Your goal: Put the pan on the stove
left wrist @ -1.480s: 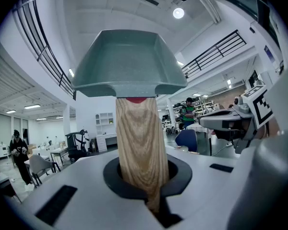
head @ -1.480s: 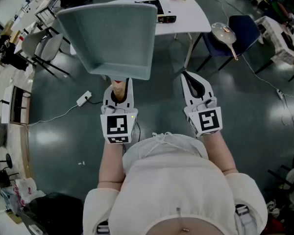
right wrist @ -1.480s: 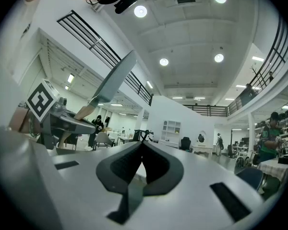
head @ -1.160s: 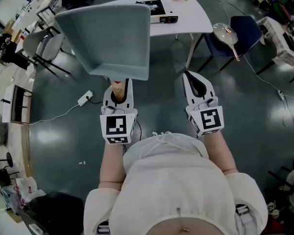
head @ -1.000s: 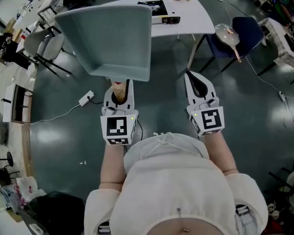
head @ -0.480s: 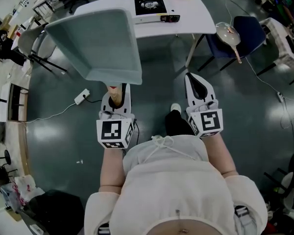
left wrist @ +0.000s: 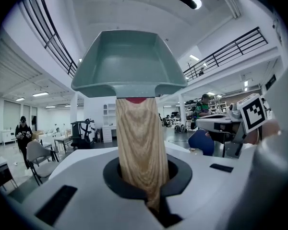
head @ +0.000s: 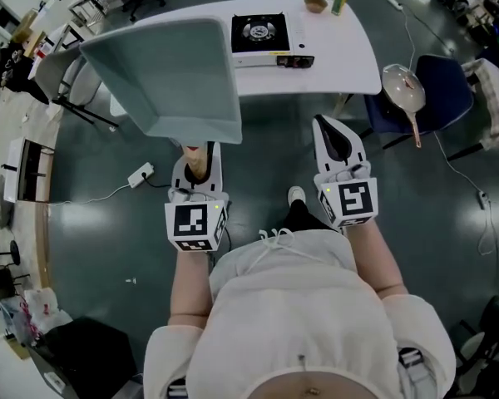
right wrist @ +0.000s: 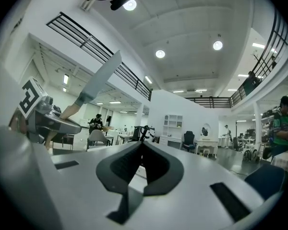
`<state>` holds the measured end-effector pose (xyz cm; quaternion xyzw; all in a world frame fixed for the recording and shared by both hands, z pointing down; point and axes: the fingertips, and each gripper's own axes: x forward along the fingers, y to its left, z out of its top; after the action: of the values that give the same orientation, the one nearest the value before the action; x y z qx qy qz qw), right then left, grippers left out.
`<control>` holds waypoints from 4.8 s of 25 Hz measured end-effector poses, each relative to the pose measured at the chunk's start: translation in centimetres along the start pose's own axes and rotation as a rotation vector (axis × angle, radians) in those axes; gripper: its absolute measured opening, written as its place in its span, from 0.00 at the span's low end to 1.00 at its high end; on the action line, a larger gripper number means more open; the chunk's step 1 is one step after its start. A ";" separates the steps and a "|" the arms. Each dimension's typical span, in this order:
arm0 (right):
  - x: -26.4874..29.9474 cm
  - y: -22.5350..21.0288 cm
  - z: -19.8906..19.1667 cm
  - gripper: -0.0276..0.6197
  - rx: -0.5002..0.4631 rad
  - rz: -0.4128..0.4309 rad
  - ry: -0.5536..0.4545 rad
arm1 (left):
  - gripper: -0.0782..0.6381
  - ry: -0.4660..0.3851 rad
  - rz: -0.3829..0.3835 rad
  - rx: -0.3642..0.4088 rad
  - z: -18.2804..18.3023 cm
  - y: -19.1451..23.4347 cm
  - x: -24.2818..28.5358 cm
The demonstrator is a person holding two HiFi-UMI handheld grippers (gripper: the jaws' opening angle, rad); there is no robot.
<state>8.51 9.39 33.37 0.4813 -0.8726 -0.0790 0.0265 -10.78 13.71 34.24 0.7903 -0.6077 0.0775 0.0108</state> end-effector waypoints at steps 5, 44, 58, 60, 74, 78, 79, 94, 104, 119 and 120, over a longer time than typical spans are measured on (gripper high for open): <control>6.3 -6.9 -1.1 0.05 0.008 0.050 0.011 | 0.14 0.028 0.033 -0.010 1.4 -0.7 8.9; 32.9 -17.9 -16.6 0.05 0.128 0.125 0.302 | 0.14 0.782 -0.074 -0.250 -15.9 3.3 39.6; 35.5 -18.2 -19.0 0.05 0.142 0.114 0.364 | 0.14 1.017 -0.152 -0.359 -20.9 2.4 41.5; 35.5 -18.3 -19.3 0.05 0.148 0.110 0.371 | 0.14 1.036 -0.174 -0.396 -21.4 2.0 41.7; 35.5 -19.3 -20.8 0.05 0.193 0.077 0.411 | 0.14 1.169 -0.202 -0.395 -21.8 1.5 41.9; 35.3 -19.4 -21.3 0.05 0.199 0.064 0.431 | 0.15 1.188 -0.252 -0.536 -20.7 0.8 42.0; 35.2 -19.4 -21.4 0.05 0.201 0.062 0.436 | 0.15 1.193 -0.264 -0.566 -20.2 0.6 42.0; 34.3 -18.4 -20.3 0.05 0.171 0.061 0.433 | 0.55 1.121 -0.239 -0.494 -17.6 0.4 42.6; 33.7 -16.8 -16.9 0.05 0.118 0.052 0.374 | 0.55 0.932 -0.194 -0.457 -11.9 2.9 41.6; 36.1 -15.0 -11.9 0.05 0.037 -0.014 0.252 | 0.14 0.528 -0.212 -0.178 -4.7 10.0 43.1; 36.2 -15.0 -11.8 0.05 0.037 -0.022 0.246 | 0.14 0.483 -0.201 -0.155 -4.1 10.6 43.2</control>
<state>3.14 -30.36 41.42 0.4973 -0.8587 -0.0038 0.1236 -10.70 -30.02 43.35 0.8021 -0.5100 0.2155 0.2236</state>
